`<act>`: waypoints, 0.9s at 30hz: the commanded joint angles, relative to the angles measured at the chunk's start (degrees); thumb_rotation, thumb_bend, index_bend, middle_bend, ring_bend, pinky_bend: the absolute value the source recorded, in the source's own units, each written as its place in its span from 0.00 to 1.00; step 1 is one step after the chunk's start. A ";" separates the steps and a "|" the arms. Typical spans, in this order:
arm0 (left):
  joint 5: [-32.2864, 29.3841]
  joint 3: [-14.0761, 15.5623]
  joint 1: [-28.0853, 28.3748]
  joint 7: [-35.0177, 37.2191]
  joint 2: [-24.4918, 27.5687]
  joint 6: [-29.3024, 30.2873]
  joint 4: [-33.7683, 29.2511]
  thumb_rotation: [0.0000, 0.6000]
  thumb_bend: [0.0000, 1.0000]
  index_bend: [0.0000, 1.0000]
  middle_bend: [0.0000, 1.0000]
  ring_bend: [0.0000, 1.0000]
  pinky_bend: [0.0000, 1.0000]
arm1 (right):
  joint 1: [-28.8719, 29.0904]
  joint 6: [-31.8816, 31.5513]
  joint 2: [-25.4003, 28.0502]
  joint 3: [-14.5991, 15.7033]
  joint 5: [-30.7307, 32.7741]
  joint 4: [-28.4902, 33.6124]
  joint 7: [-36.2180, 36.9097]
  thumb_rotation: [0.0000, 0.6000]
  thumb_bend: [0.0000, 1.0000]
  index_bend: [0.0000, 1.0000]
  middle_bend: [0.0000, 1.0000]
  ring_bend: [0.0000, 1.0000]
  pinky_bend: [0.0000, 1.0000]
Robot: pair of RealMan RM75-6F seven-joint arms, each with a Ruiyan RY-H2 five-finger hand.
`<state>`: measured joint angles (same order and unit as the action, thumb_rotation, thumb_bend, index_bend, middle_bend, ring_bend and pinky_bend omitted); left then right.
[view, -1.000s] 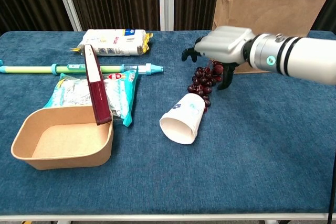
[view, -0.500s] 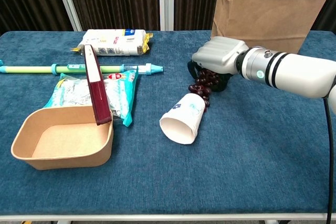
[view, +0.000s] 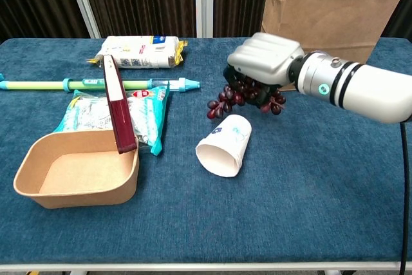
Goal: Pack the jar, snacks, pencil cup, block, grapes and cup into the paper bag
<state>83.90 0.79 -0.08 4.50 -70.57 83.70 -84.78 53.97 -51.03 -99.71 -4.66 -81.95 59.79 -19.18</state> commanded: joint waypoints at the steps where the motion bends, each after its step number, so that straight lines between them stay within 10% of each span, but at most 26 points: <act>1: 0.10 -0.01 0.00 0.03 -0.01 0.03 0.08 1.00 0.04 0.22 0.17 0.13 0.14 | -1.58 -6.91 6.30 -0.74 -4.18 8.55 2.47 1.00 0.39 0.70 0.62 0.48 0.67; 14: 1.10 -0.19 0.77 -0.81 0.13 -0.19 -0.78 1.00 0.04 0.22 0.17 0.13 0.14 | -6.43 -23.42 26.31 -11.45 -5.83 30.14 3.76 1.00 0.39 0.70 0.63 0.48 0.63; 27: 1.49 -0.14 1.51 -1.41 0.30 -0.95 -1.54 1.00 0.04 0.22 0.17 0.13 0.14 | -8.69 -17.70 31.23 -18.07 11.72 21.67 5.39 1.00 0.38 0.69 0.63 0.47 0.62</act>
<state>85.37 0.64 1.41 3.10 -70.27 82.77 -86.31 45.44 -71.60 -68.43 -21.69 -73.87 84.20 -14.23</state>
